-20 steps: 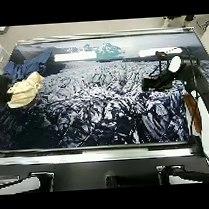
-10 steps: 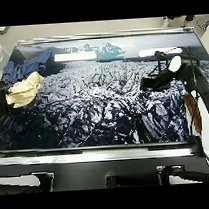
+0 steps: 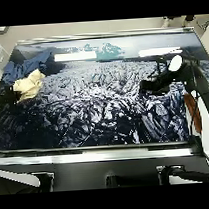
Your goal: Fold the clothes and pants, and hang the long-sleeved shirts on hangers.
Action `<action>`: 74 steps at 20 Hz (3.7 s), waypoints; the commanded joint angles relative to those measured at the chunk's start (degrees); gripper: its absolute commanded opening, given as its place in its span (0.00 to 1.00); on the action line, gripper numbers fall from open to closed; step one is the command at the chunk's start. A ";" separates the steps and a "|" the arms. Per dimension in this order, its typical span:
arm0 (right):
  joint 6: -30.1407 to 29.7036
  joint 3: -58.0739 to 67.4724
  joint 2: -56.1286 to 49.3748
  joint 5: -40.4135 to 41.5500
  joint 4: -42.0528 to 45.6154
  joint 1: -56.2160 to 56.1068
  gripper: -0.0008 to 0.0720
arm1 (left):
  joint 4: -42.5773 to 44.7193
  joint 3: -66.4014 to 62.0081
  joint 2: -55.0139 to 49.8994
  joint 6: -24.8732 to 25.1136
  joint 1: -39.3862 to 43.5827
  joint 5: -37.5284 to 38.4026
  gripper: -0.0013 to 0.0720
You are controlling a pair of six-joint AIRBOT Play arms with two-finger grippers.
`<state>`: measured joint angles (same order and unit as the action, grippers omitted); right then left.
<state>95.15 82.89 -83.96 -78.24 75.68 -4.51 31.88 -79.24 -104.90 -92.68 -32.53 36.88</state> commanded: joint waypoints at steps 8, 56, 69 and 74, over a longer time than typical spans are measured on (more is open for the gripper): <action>-8.96 3.87 2.05 -2.91 5.03 -0.04 0.88 | 4.42 0.68 43.30 31.69 14.95 8.59 0.04; -0.81 -38.75 10.69 10.10 -18.82 -0.04 0.94 | -7.50 48.13 28.02 23.08 37.48 12.50 0.33; -3.52 -38.75 -1.03 15.10 -33.33 -0.11 0.62 | -7.48 48.09 31.74 23.96 37.48 13.64 0.05; -7.10 -33.81 3.69 14.82 -27.45 0.02 0.06 | -7.48 43.80 39.76 26.86 34.69 13.66 0.04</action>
<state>90.06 45.71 -82.91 -62.92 45.01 -4.54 24.51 -32.71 -69.56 -67.99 3.86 50.70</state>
